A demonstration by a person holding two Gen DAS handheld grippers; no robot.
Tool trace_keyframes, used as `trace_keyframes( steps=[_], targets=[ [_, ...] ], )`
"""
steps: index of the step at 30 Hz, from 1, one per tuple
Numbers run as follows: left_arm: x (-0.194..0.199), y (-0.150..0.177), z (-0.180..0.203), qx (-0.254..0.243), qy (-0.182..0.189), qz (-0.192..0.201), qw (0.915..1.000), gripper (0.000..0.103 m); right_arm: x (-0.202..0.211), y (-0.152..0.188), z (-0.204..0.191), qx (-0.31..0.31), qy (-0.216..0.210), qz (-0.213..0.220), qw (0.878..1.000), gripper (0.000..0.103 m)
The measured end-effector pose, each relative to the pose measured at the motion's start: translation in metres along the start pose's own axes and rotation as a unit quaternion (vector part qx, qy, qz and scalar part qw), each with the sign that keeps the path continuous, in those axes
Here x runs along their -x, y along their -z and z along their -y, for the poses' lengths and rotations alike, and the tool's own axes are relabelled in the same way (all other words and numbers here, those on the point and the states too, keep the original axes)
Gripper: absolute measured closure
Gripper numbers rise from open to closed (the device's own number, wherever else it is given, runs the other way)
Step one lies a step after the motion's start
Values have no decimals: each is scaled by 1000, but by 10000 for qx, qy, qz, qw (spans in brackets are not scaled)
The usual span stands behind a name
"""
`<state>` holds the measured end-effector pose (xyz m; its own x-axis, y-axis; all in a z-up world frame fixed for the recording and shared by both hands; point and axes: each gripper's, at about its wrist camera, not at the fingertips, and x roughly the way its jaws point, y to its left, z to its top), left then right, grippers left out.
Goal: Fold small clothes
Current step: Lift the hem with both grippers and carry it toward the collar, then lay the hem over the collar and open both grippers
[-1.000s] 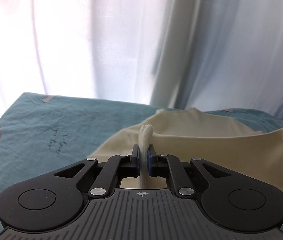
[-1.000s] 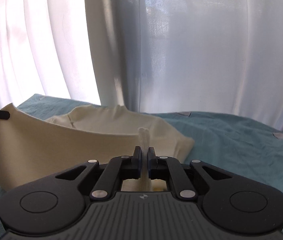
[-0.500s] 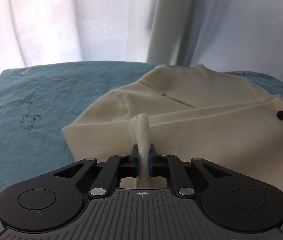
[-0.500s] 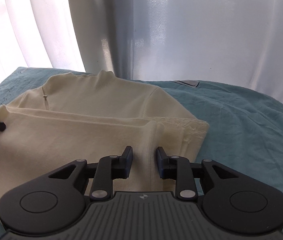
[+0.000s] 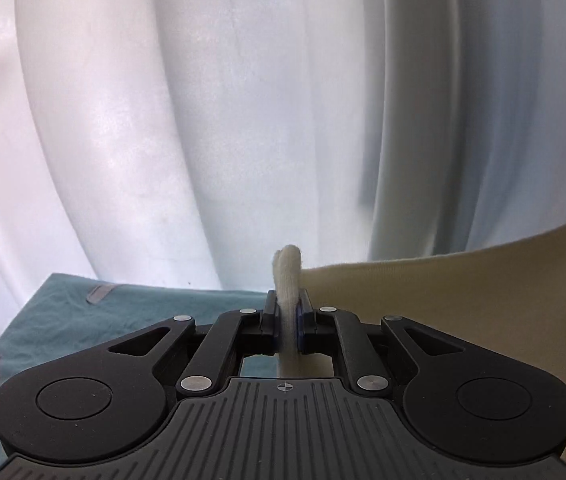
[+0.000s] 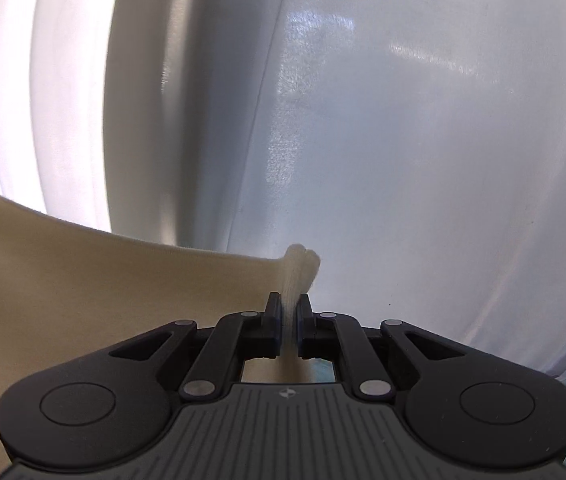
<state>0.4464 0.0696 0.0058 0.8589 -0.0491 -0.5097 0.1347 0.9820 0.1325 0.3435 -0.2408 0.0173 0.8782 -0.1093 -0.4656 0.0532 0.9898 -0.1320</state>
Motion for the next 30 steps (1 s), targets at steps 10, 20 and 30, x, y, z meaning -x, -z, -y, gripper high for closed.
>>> trace_keyframes(
  steps=[10,20,30],
  targets=[
    [-60,34,14,127,-277,-795,9964,78,-65,30,-11,-35,384,-596,9975,96],
    [14,53,-16,534,559,-825,9936,53,4,40,5,-409,-100,-249,9988,86],
    [27,76,-7,310,-248,-1088,9933,56,21,79,-1,-295,99,-795,9963,88]
  ],
)
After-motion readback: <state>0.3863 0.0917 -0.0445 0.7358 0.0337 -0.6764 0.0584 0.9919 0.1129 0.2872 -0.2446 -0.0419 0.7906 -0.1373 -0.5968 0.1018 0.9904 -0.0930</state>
